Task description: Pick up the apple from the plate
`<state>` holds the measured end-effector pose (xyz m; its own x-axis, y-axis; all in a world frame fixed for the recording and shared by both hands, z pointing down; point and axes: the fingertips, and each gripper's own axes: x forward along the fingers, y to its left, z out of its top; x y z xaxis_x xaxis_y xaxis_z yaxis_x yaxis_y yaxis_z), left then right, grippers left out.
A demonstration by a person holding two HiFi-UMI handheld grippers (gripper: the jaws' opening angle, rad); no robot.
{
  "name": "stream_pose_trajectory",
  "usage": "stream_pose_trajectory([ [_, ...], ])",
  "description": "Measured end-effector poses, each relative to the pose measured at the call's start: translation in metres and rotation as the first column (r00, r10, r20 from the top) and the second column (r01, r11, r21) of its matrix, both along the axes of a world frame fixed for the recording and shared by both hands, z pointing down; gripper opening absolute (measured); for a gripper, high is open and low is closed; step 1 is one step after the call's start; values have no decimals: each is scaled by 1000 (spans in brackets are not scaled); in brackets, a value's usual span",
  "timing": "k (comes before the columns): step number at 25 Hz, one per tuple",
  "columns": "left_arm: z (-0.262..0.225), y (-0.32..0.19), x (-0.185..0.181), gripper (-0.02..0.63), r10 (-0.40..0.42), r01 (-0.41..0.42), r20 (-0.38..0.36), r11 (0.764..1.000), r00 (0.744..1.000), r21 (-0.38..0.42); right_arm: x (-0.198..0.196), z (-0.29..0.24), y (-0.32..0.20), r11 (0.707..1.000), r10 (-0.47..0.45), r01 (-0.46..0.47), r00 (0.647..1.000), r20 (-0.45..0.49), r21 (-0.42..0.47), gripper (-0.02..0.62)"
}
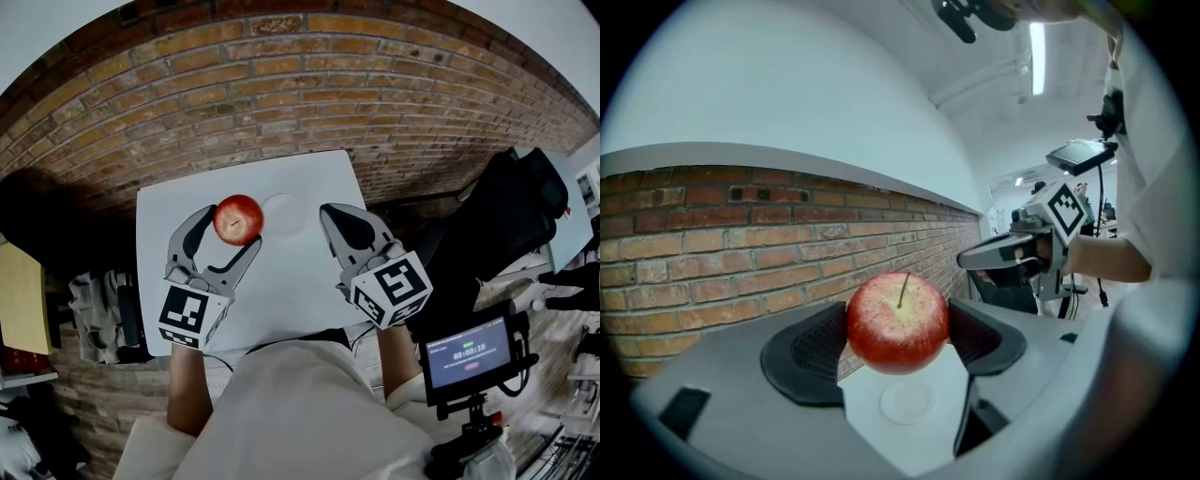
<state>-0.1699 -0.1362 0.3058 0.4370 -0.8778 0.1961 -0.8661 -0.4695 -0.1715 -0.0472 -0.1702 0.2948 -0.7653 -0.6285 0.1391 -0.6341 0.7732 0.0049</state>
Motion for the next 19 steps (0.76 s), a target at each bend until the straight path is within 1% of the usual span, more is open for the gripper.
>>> stream_pose_trajectory([
  [19, 5, -4, 2, 348, -7, 7, -4, 1000, 1000, -2, 3, 6, -3, 1000, 13, -13, 1000, -16, -2, 0],
])
